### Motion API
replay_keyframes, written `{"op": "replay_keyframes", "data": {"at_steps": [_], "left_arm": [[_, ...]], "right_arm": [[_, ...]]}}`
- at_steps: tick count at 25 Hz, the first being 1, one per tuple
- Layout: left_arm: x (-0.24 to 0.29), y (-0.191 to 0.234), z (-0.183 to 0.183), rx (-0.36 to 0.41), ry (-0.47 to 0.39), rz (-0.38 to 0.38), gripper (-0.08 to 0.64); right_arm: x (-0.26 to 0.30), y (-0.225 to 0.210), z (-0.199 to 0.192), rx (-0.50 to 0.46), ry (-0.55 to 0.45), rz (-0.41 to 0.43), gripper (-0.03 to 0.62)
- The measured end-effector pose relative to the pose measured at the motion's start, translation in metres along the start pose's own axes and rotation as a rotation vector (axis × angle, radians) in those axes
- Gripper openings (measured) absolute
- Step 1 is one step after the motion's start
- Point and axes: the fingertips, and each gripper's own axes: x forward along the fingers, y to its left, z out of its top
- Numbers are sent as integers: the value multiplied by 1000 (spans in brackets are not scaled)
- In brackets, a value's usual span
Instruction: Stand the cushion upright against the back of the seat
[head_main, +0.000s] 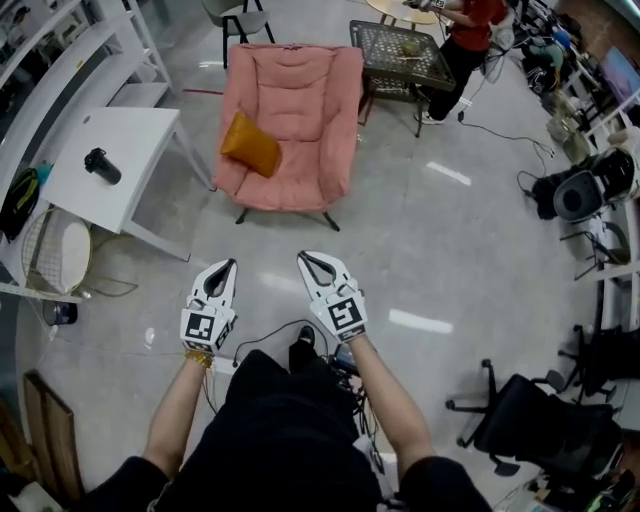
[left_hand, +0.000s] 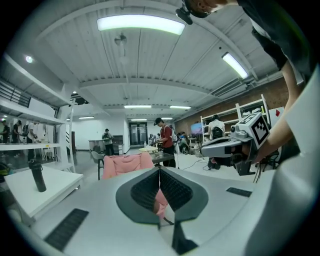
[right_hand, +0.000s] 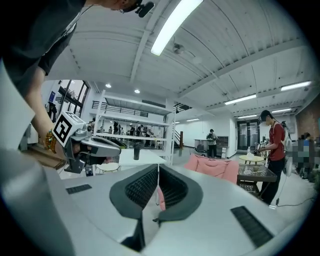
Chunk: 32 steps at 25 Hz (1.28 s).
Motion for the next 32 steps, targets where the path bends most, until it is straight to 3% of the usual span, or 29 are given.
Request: {"op": "replay_keyframes", "data": {"at_steps": [9,20,26,32], "left_arm": [[42,48,-10,-22,31,26,14],[106,145,-14,-36,18,-65,14],[129,184,-7,-37,-7,-134,14],[157,206,-5,-58,-12,-139,14]], "right_arm": [[50,-36,-16,19,42,17,17],[157,-72,4,24,84,-49,17],[206,-85,24,31,59,-100,17],[229,-108,31,22,59,-110,17]]}}
